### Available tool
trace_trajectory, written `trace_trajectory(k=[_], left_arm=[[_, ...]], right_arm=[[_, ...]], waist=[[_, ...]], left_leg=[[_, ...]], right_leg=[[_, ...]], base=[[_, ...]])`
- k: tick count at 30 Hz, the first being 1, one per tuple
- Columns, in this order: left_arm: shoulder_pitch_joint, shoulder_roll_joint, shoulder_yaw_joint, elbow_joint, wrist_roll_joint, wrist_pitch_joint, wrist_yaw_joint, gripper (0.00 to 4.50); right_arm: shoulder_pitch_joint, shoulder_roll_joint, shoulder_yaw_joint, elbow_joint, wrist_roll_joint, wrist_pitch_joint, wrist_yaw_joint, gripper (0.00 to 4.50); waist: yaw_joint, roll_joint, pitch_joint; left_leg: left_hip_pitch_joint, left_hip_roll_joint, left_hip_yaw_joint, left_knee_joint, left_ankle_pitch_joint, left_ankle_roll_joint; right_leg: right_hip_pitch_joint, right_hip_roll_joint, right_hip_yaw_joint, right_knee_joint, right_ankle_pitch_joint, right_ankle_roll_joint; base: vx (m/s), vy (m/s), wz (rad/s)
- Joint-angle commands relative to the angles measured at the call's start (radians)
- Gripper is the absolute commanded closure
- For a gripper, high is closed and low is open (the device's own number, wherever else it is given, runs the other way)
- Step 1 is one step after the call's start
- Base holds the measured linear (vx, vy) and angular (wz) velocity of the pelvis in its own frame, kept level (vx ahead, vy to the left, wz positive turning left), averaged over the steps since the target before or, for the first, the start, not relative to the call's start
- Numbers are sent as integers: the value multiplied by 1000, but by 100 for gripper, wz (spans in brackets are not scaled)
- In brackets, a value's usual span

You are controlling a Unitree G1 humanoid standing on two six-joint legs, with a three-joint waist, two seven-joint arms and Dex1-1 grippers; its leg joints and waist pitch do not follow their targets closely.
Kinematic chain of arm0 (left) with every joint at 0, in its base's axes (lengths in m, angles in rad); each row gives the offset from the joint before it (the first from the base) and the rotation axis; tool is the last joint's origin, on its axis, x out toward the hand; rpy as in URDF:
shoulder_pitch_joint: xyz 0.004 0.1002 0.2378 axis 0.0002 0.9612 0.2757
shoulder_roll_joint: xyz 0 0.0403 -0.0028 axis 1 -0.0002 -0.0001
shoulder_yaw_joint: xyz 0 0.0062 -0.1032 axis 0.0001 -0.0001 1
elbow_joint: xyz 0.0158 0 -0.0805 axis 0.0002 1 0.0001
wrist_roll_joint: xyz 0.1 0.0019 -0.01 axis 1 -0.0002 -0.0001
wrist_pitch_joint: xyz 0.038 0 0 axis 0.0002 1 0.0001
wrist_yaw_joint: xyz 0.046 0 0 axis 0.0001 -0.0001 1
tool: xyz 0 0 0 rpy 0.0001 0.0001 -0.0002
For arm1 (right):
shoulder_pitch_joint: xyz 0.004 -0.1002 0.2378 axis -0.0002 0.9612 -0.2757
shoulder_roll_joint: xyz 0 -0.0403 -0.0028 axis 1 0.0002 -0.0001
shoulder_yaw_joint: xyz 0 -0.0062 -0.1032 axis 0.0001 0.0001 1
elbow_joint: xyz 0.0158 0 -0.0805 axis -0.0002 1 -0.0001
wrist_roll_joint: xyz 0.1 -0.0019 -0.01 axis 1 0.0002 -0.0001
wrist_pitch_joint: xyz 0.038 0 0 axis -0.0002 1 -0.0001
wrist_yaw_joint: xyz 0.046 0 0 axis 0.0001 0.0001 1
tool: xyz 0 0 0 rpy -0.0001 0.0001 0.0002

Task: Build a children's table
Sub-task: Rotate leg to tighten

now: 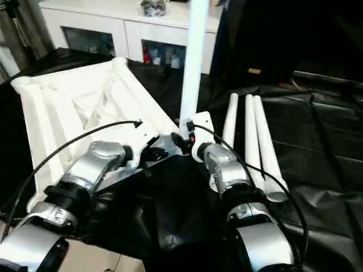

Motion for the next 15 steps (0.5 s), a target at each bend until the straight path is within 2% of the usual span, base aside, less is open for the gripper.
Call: trace_trajectory(k=[1,3,5,8,10,11,12,15], left_arm=[[-10,-43,-9,-36,-29,-22,-12,450],[6,-19,-19,-54,-31,-45,-54,450],[14,-5,-23,-62,-34,-53,-79,450],[34,42,-35,-81,-41,-63,-144,450],[42,65,-39,-89,-44,-80,-182,450],[42,65,-39,-89,-44,-80,-182,450],[51,94,-45,-95,-51,-106,-239,450],[62,129,-54,-108,-65,-138,-316,450]], right_arm=[[19,44,53,44,-13,33,58,81],[27,20,72,25,-27,-1,100,68],[34,7,77,12,-24,-13,141,68],[73,-47,112,-50,-17,-61,304,68],[100,-75,121,-98,-6,-80,391,68],[100,-75,121,-98,-6,-80,391,68],[138,-115,134,-174,24,-65,504,68],[177,-165,153,-253,53,-34,618,68]], waist=[[3,-2,-56],[4,0,-55],[2,0,-55],[3,0,-56],[6,-1,-59],[7,0,-59],[5,-2,-57],[13,-2,-56]], left_leg=[[2,15,4,-62,-155,43],[3,17,2,-64,-181,34],[2,17,1,-65,-187,34],[1,19,2,-63,-178,46],[0,19,2,-61,-149,64],[1,20,3,-60,-147,68],[0,19,3,-61,-150,74],[2,22,3,-61,-159,85]], right_leg=[[53,-65,36,-69,-108,-235],[51,-67,36,-73,-155,-227],[53,-67,36,-73,-159,-224],[54,-67,37,-71,-130,-228],[57,-65,36,-65,-71,-240],[55,-65,36,-64,-60,-245],[55,-64,35,-65,-63,-250],[56,-65,35,-67,-81,-246]], base=[[0,0,0],[0,0,0],[0,0,0],[0,0,0],[0,0,0],[0,0,0],[0,0,0],[0,0,0]])
